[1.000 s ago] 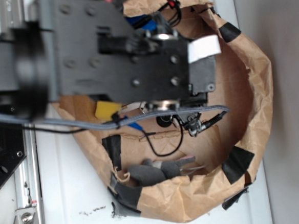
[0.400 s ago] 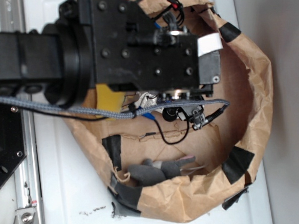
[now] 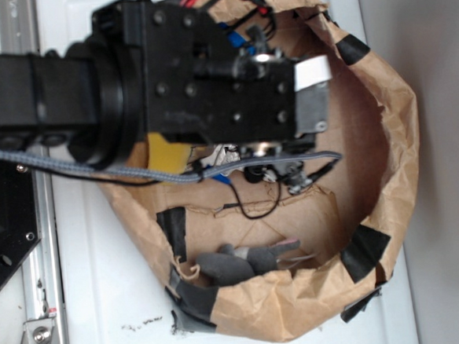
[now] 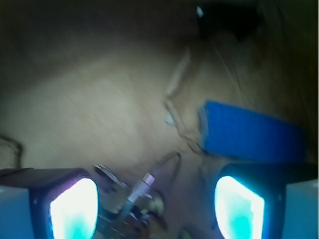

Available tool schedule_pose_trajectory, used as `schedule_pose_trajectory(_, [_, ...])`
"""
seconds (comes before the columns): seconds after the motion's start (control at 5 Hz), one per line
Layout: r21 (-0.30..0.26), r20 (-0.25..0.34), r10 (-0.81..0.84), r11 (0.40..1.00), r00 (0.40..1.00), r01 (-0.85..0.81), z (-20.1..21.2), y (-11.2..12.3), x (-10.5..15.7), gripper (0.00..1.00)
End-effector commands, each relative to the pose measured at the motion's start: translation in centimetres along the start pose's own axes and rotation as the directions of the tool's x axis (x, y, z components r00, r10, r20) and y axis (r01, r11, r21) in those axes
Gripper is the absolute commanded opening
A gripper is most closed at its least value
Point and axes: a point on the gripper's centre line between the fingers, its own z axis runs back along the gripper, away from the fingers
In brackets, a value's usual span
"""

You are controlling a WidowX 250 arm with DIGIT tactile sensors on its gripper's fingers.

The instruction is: Grab the silver keys.

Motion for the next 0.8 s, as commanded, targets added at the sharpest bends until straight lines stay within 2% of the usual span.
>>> schedule_pose_trajectory(0.0, [-0.005, 0.0, 0.024, 1.0, 1.0, -0.024, -1.99, -0.12, 0.4, 0.0])
schedule_pose_trajectory(0.2, [-0.017, 0.027, 0.015, 1.0, 1.0, -0.014, -1.59, -0.19, 0.26, 0.0])
schedule_pose_trajectory(0.6, [-0.032, 0.027, 0.013, 0.999, 1.0, -0.012, -1.06, -0.28, 0.63, 0.0])
